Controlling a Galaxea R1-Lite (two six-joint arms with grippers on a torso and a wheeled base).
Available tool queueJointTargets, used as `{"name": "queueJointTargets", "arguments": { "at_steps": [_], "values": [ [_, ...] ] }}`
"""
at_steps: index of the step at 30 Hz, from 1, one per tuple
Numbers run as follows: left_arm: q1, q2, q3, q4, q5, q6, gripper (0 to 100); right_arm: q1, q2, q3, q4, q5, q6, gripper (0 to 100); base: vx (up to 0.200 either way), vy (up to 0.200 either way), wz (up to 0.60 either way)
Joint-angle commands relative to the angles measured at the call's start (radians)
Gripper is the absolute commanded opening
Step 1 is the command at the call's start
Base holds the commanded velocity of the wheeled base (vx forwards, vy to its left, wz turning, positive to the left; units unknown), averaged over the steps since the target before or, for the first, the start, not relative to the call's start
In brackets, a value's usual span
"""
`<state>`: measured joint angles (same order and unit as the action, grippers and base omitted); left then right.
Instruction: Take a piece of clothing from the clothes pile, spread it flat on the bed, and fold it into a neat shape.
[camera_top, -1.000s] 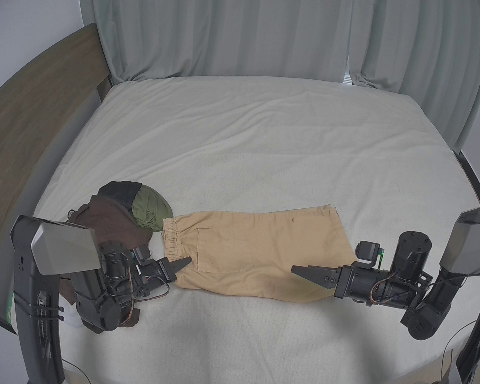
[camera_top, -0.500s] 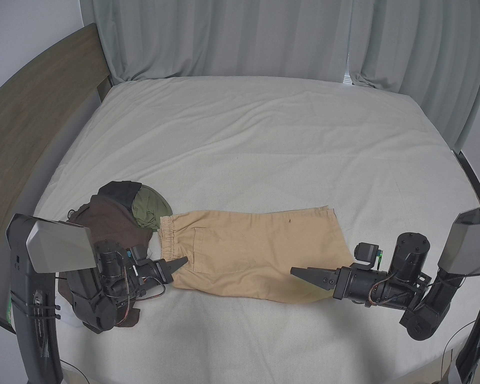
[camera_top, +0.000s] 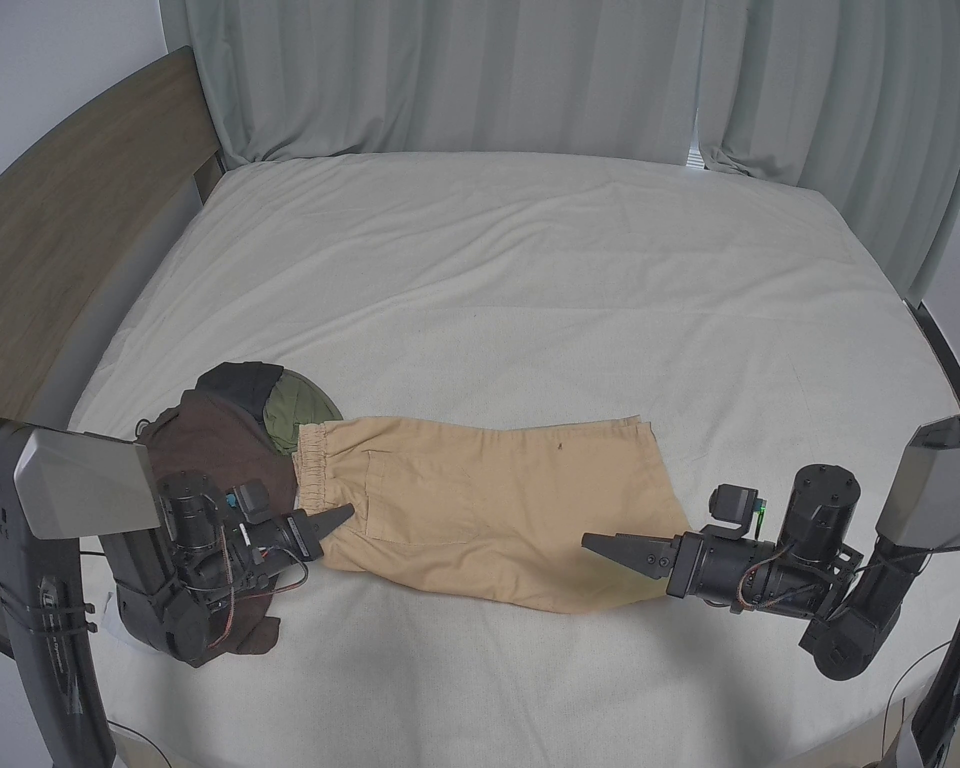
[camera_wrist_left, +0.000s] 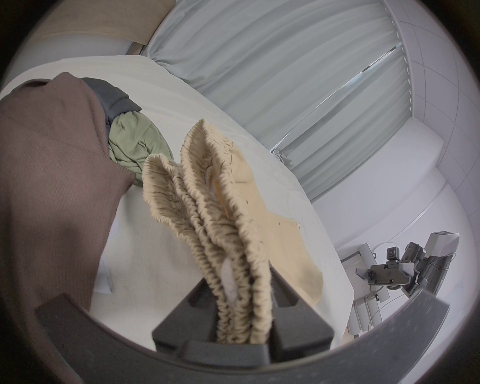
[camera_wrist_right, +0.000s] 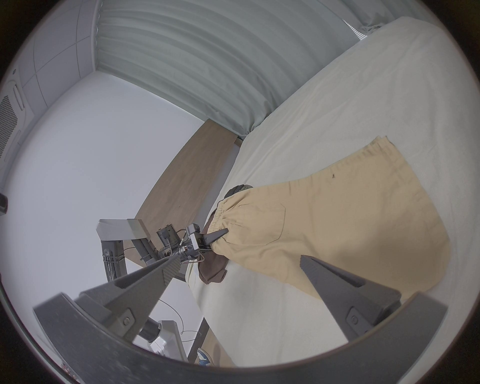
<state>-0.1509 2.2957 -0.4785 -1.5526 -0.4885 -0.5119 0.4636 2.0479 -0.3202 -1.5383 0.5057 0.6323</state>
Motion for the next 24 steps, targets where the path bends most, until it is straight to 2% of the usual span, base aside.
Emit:
{"name": "queueJointTargets", "arguments": {
  "at_steps": [1, 8, 10, 24],
  "values": [
    [0.014, -0.044, 0.024, -0.001, -0.001, 0.000, 0, 0.000, 0.002, 0.000, 0.000, 0.000, 0.000, 100, 0.000, 0.000, 0.00],
    [0.042, -0.061, 0.057, -0.001, -0.032, 0.021, 0, 0.000, 0.002, -0.003, -0.002, 0.000, 0.000, 100, 0.000, 0.000, 0.00],
    [0.057, -0.062, 0.069, 0.000, -0.056, 0.058, 0, 0.000, 0.002, -0.003, -0.002, 0.000, 0.000, 100, 0.000, 0.000, 0.00],
    [0.070, -0.064, 0.090, -0.001, -0.058, 0.079, 0, -0.008, 0.002, -0.007, -0.002, 0.000, 0.000, 100, 0.000, 0.000, 0.00]
  ]
}}
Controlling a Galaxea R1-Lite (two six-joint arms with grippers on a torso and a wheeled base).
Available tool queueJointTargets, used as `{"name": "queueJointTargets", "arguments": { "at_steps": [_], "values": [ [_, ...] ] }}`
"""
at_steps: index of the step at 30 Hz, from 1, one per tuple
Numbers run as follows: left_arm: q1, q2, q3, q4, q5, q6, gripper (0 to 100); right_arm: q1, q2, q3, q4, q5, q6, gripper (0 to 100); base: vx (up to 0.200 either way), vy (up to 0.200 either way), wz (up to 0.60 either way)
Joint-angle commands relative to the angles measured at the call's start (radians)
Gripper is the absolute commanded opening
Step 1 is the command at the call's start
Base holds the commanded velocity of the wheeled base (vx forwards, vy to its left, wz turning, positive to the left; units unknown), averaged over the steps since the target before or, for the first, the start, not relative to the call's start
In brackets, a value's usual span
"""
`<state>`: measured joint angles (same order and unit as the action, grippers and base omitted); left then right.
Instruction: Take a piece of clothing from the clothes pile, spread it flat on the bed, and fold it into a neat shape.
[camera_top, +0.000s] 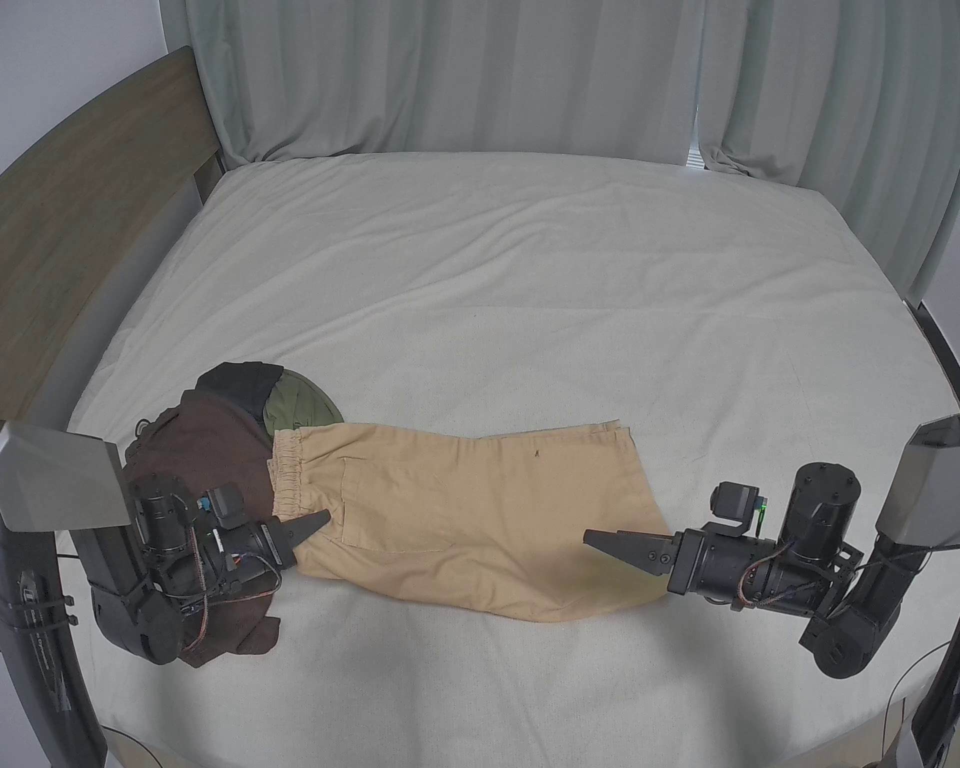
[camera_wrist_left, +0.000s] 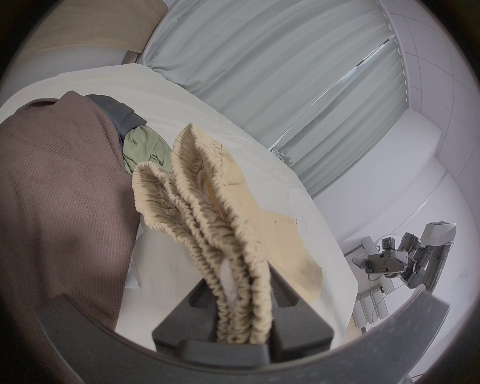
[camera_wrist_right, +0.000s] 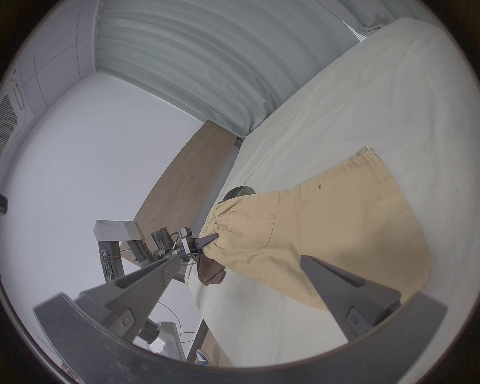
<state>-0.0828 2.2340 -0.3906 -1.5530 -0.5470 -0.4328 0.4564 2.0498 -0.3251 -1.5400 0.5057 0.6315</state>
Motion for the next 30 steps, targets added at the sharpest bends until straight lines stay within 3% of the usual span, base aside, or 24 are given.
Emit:
{"name": "queueJointTargets", "arguments": {
  "at_steps": [1, 22, 30],
  "values": [
    [0.005, -0.002, 0.006, -0.001, -0.001, -0.001, 0, -0.001, 0.000, -0.002, 0.000, 0.000, 0.001, 100, 0.000, 0.000, 0.00],
    [0.047, -0.048, 0.038, -0.001, -0.013, 0.003, 0, -0.007, -0.011, -0.002, 0.000, 0.000, 0.001, 100, 0.000, 0.000, 0.00],
    [0.087, -0.054, 0.065, 0.001, -0.047, 0.069, 0, -0.015, -0.013, -0.003, 0.000, 0.000, 0.001, 100, 0.000, 0.000, 0.00]
  ]
}}
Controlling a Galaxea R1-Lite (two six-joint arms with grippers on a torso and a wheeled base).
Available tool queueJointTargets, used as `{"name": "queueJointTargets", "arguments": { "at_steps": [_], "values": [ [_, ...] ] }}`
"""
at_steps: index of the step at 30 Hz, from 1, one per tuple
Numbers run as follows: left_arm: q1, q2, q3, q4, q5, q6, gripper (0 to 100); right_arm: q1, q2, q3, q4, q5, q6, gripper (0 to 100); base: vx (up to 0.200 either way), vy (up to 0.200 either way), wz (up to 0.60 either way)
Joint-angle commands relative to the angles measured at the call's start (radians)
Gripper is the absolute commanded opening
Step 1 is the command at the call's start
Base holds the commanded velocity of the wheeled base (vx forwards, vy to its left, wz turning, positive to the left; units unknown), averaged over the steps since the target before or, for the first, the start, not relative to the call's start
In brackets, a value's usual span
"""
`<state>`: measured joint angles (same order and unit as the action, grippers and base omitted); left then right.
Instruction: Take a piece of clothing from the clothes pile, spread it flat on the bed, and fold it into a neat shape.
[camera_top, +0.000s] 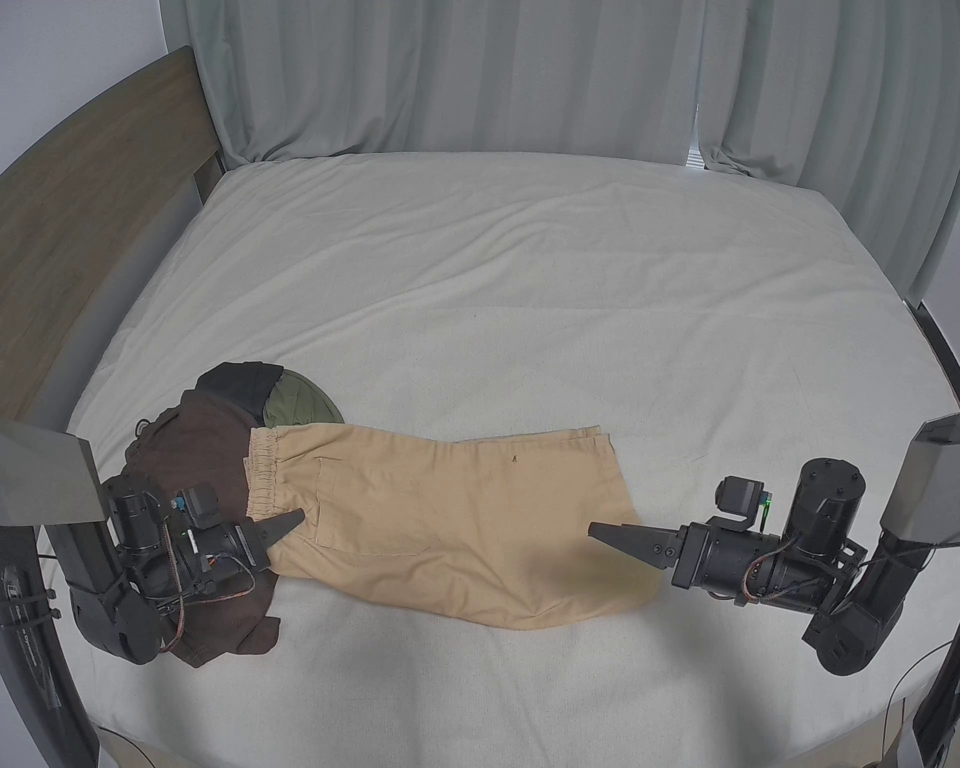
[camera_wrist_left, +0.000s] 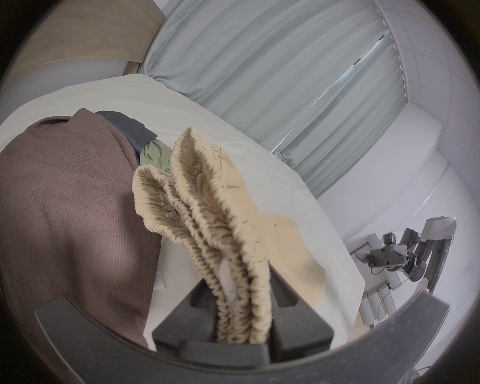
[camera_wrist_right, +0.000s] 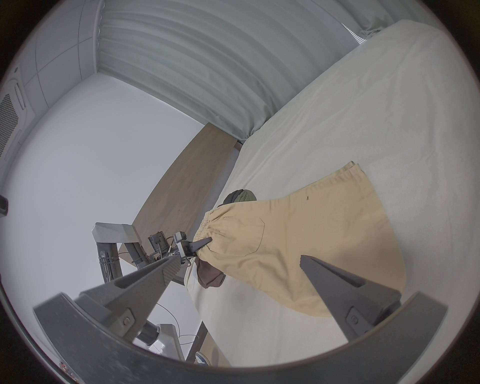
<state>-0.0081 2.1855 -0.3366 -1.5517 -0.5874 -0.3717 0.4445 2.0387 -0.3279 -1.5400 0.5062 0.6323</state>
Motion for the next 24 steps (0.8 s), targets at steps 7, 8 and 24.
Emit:
{"name": "queueJointTargets", "arguments": {
  "at_steps": [7, 8, 24],
  "values": [
    [0.010, -0.023, 0.016, -0.001, -0.008, 0.008, 0, -0.010, -0.002, -0.002, 0.000, -0.001, 0.000, 100, 0.000, 0.000, 0.00],
    [0.003, -0.030, 0.013, -0.001, -0.008, 0.007, 0, -0.012, -0.002, -0.002, 0.000, 0.000, 0.000, 100, 0.000, 0.000, 0.00],
    [-0.124, -0.061, -0.048, 0.004, 0.014, -0.003, 0, -0.044, -0.018, -0.007, 0.000, 0.002, -0.003, 100, 0.000, 0.000, 0.00]
  ]
}}
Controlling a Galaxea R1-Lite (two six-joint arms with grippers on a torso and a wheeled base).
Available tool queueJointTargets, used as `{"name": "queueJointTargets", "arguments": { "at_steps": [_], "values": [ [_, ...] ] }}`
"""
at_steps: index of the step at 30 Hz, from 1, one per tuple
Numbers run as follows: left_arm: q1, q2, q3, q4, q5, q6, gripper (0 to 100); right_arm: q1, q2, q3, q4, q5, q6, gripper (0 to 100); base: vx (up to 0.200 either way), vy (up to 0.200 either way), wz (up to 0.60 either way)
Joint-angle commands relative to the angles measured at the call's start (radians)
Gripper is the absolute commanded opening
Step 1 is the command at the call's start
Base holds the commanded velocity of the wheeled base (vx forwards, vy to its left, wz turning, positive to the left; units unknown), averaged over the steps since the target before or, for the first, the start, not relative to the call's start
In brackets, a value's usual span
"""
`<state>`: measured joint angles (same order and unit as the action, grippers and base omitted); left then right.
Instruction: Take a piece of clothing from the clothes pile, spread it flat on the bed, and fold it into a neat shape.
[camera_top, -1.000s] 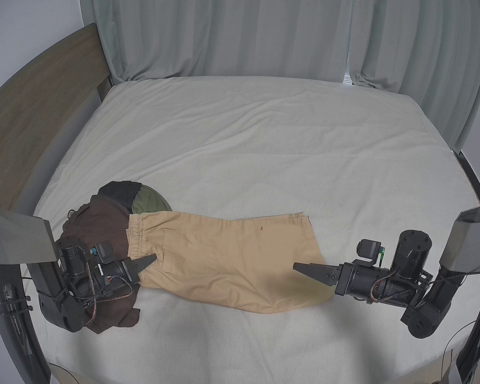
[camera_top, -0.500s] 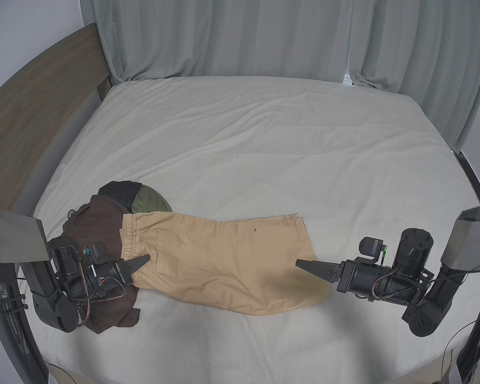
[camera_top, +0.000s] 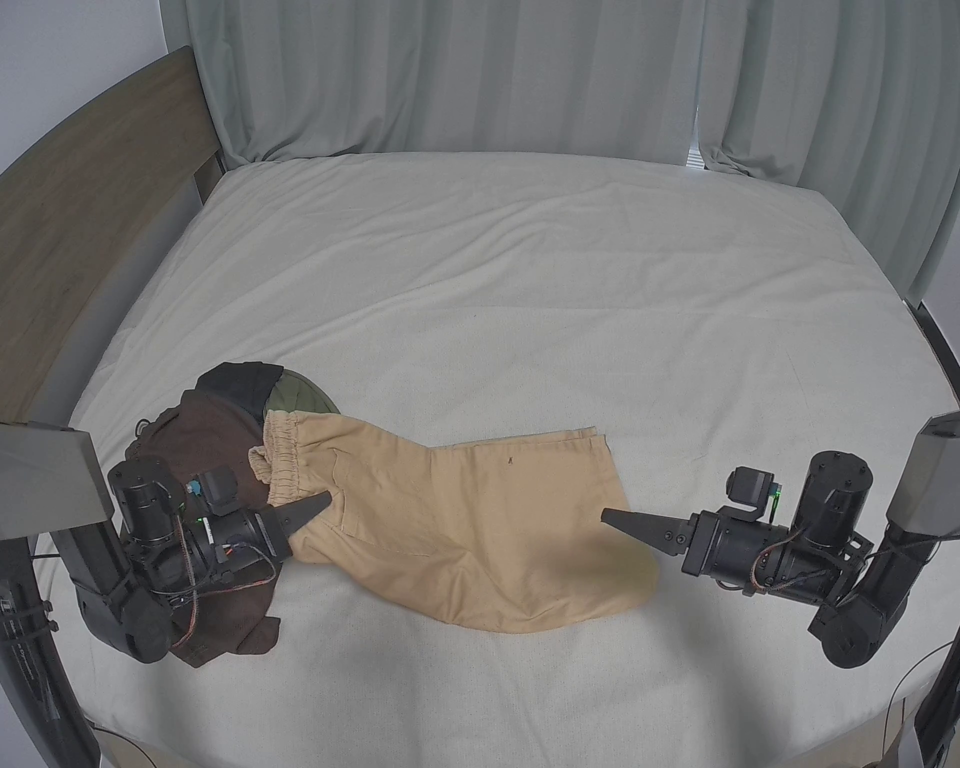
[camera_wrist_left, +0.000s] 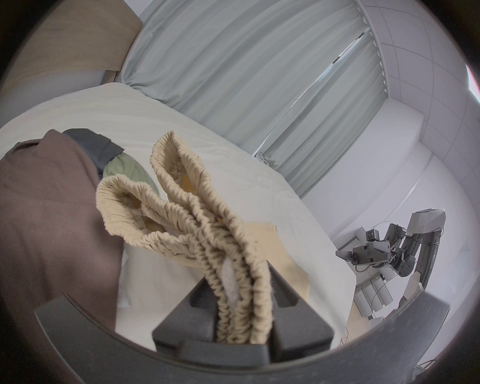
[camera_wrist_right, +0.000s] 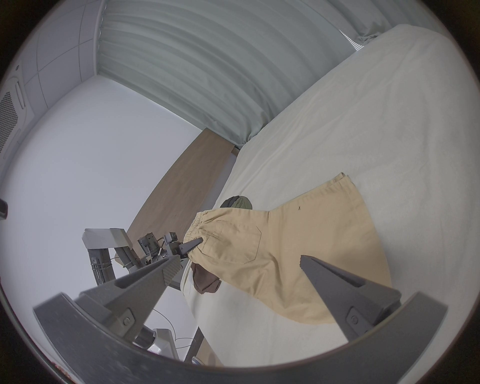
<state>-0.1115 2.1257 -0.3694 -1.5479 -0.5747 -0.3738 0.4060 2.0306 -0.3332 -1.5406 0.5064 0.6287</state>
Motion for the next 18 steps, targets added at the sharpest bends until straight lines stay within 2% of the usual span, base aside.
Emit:
{"name": "queueJointTargets", "arguments": {
  "at_steps": [1, 3, 8, 18],
  "values": [
    [-0.039, 0.003, -0.031, 0.002, 0.019, 0.000, 0, -0.013, -0.012, -0.001, -0.001, 0.001, 0.000, 100, 0.000, 0.000, 0.00],
    [-0.048, 0.006, -0.040, 0.002, 0.030, 0.000, 0, -0.019, -0.012, 0.000, -0.001, 0.003, -0.003, 100, 0.000, 0.000, 0.00],
    [-0.108, 0.025, -0.077, 0.002, 0.053, -0.002, 0, -0.062, -0.001, 0.002, 0.001, 0.008, -0.093, 100, 0.000, 0.000, 0.00],
    [-0.166, 0.076, -0.154, 0.002, 0.081, -0.007, 0, -0.076, -0.001, -0.001, 0.001, 0.008, -0.096, 100, 0.000, 0.000, 0.00]
  ]
}}
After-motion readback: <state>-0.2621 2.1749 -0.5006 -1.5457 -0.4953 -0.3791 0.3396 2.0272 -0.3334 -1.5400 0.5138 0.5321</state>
